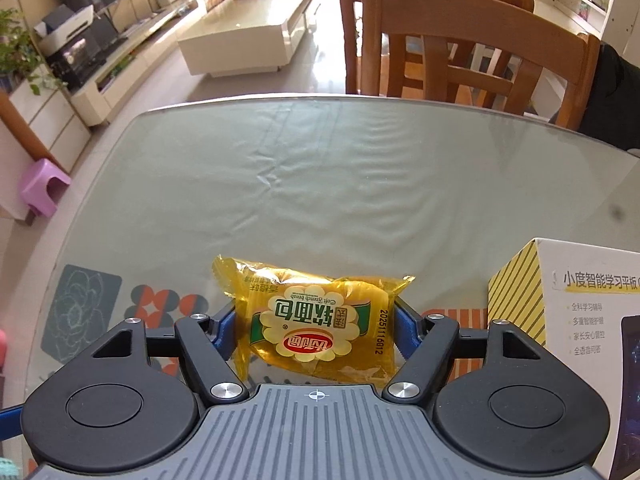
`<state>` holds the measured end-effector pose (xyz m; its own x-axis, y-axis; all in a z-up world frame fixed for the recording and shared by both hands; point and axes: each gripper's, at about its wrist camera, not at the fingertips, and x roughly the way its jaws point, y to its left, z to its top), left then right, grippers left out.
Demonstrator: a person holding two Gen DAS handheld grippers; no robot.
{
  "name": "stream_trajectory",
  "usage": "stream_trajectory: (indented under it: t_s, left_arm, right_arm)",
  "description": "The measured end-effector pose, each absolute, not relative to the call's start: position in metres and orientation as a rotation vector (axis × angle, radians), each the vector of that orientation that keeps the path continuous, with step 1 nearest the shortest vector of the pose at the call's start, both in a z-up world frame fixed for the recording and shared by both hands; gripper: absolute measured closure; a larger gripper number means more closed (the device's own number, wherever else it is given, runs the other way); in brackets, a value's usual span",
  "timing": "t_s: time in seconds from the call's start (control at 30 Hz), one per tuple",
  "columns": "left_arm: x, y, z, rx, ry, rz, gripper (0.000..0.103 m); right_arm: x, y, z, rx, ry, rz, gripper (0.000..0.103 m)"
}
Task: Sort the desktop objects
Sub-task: 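Lift and carry the packet with the right tool over the white tray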
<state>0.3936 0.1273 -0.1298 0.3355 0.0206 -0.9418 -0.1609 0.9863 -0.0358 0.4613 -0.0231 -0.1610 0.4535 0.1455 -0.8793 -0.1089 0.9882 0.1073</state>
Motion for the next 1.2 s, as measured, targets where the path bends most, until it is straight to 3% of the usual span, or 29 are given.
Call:
stream_trajectory:
  t_s: [1.2]
  left_arm:
    - [0.285, 0.058, -0.051, -0.075, 1.083, 0.030, 0.000]
  right_arm:
    - [0.324, -0.108, -0.044, 0.111, 0.896, 0.118, 0.032]
